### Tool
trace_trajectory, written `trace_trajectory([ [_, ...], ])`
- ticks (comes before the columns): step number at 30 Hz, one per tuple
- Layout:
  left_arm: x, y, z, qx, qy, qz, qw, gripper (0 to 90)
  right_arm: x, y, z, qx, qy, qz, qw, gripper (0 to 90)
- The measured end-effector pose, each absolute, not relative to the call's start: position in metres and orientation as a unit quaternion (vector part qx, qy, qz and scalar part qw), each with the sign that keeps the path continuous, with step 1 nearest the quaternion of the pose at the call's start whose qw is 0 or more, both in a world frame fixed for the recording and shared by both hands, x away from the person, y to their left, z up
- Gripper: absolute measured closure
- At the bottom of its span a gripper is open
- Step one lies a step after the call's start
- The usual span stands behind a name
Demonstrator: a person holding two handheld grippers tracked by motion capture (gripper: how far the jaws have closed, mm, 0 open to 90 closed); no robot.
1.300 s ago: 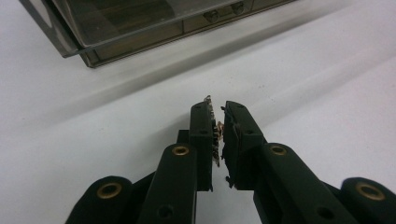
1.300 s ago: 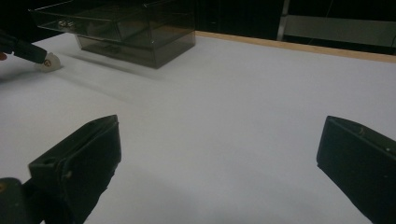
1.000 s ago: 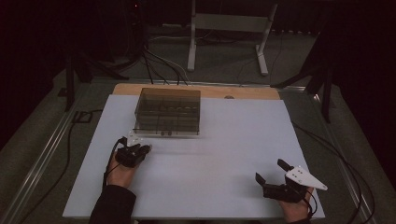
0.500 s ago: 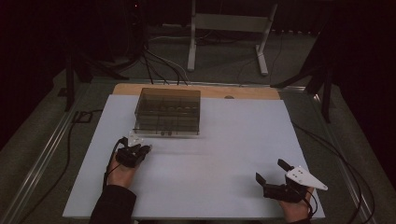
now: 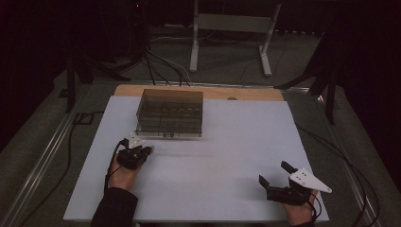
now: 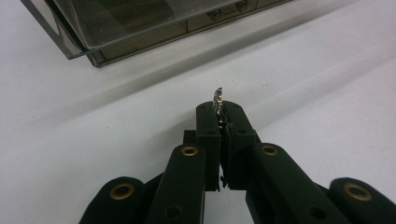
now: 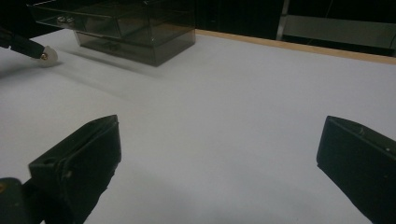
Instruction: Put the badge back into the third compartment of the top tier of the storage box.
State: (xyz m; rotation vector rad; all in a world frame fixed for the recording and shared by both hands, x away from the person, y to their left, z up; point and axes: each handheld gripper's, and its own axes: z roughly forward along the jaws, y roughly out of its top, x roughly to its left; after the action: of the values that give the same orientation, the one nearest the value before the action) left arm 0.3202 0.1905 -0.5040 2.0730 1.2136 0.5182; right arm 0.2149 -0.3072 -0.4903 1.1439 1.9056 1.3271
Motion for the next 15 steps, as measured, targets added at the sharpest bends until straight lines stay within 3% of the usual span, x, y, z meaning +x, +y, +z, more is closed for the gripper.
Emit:
trace_trajectory([
  [15, 0.3187, 0.187, -0.495, 0.794, 0.46, 0.2, 0.343, 88.3, 0.2148, -0.3075, -0.4902, 0.425, 0.708, 0.494, 0.273, 0.0],
])
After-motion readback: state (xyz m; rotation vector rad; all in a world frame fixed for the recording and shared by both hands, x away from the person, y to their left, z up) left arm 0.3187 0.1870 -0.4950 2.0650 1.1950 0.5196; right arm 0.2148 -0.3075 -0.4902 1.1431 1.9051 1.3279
